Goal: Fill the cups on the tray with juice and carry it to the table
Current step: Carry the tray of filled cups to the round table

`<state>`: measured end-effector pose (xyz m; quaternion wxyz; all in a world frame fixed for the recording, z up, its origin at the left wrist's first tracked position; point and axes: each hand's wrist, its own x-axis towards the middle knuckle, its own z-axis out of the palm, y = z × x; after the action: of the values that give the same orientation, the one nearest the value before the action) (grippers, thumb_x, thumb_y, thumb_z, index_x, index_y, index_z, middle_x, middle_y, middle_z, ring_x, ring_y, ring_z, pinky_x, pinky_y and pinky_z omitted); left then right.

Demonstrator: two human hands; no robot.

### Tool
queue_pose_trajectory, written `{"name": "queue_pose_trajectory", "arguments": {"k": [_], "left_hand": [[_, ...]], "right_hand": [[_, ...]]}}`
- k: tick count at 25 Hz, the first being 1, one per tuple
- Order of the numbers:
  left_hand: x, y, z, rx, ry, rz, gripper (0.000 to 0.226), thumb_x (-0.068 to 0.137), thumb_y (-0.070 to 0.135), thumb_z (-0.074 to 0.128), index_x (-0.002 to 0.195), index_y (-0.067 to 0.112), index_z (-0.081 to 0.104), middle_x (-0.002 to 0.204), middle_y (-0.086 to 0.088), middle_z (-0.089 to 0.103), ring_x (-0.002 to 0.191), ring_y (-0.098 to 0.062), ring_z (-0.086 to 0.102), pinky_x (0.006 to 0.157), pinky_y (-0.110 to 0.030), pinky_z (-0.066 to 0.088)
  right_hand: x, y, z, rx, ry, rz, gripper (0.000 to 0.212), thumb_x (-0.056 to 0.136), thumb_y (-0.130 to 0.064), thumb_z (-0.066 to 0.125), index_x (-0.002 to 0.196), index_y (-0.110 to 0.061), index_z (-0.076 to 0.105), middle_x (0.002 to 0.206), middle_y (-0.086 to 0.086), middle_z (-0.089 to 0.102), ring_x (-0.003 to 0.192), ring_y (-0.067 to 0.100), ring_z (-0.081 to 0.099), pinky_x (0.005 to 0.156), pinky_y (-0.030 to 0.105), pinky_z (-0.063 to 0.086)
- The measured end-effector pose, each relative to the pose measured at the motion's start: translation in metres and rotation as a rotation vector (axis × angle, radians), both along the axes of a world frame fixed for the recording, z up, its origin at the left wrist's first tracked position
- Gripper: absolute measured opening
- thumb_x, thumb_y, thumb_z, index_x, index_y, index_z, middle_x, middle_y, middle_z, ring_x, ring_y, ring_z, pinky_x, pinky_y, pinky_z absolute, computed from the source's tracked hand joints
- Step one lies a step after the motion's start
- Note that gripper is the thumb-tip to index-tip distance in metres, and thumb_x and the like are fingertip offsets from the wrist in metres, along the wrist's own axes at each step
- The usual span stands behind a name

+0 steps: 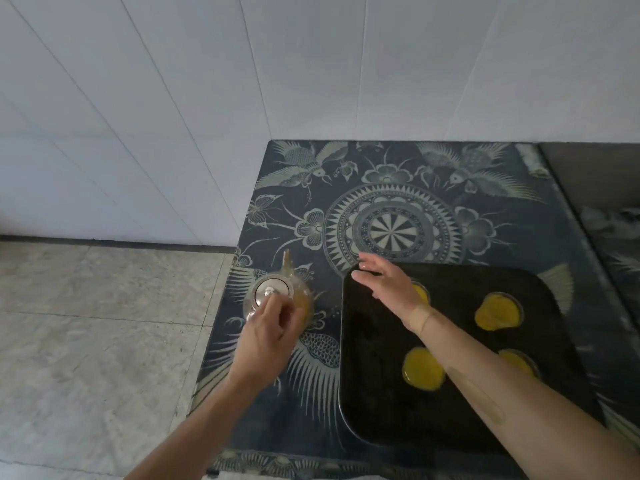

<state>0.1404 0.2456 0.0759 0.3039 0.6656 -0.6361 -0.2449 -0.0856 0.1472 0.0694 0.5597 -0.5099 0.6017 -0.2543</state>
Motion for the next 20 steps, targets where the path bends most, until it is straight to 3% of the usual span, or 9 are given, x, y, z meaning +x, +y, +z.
{"name": "queue_pose_trajectory", "arguments": {"k": [4, 11, 15, 20], "left_hand": [[-0.052, -0.012, -0.005, 0.064, 0.026, -0.057, 0.016, 0.094, 0.038, 0.054, 0.09, 0.022, 0.057, 0.083, 0.005, 0.062, 0.072, -0.013, 0.063, 0.064, -0.028, 0.055], [-0.11, -0.025, -0.025, 0.227, 0.054, 0.053, 0.02, 0.093, 0.038, 0.056, 0.098, 0.019, 0.06, 0.092, 0.0, 0.066, 0.085, -0.018, 0.064, 0.075, -0.034, 0.051], [-0.129, -0.027, -0.035, 0.333, 0.083, 0.14, 0.025, 0.094, 0.039, 0.056, 0.107, 0.018, 0.059, 0.102, -0.003, 0.065, 0.094, -0.024, 0.063, 0.084, -0.039, 0.051], [-0.14, -0.018, -0.053, 0.375, 0.03, 0.209, 0.038, 0.095, 0.04, 0.056, 0.117, 0.009, 0.059, 0.106, -0.006, 0.063, 0.098, -0.025, 0.059, 0.086, -0.039, 0.047]], "right_hand": [[-0.072, 0.021, 0.016, -0.088, 0.067, -0.084, 0.049, 0.094, -0.036, 0.069, 0.141, -0.027, 0.059, 0.135, -0.003, 0.065, 0.127, 0.016, 0.059, 0.112, 0.043, 0.044], [-0.204, 0.072, 0.009, -0.097, 0.215, -0.227, 0.047, 0.095, -0.034, 0.068, 0.14, -0.023, 0.059, 0.13, -0.003, 0.065, 0.12, 0.016, 0.059, 0.095, 0.029, 0.047], [-0.26, 0.101, -0.008, -0.064, 0.269, -0.294, 0.05, 0.094, -0.034, 0.07, 0.14, -0.021, 0.059, 0.133, 0.003, 0.067, 0.121, 0.021, 0.062, 0.107, 0.041, 0.046], [-0.312, 0.125, -0.026, -0.008, 0.3, -0.347, 0.053, 0.095, -0.032, 0.069, 0.144, -0.017, 0.055, 0.139, 0.007, 0.063, 0.127, 0.025, 0.058, 0.105, 0.04, 0.044]]}}
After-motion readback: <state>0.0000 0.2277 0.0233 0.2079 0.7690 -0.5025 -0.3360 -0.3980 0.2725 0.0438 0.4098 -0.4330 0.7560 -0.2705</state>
